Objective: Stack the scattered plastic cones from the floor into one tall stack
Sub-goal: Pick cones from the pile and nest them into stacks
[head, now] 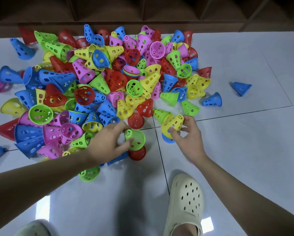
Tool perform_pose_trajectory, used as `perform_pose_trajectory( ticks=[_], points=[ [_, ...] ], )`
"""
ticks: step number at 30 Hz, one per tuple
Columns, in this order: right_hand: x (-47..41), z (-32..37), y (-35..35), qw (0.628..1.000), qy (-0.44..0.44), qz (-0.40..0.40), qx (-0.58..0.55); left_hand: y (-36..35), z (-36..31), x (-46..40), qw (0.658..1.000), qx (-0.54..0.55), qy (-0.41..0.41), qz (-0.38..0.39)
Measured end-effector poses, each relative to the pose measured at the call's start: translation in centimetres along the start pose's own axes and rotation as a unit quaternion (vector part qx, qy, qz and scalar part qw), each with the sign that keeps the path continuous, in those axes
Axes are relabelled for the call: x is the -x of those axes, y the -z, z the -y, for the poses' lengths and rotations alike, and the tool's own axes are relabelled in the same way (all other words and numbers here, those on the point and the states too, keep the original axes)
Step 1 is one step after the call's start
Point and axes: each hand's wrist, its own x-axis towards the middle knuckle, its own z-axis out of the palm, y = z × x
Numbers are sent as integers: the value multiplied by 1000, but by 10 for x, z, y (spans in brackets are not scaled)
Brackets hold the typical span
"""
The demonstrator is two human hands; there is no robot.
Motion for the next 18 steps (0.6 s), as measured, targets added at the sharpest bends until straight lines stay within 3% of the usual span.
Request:
perform_pose_trajectory(
  ticks=[3,9,18],
  points=[
    [-1,-16,5,999,23,-6,38,-10,-3,3,998,-48,-29,34],
    [-5,-47,6,994,-32,29,101,-30,2,1,990,-99,-57,89],
    [-19,-68,1,984,-60,98,136,-39,12,-10,987,-120,-45,101]
  ],
)
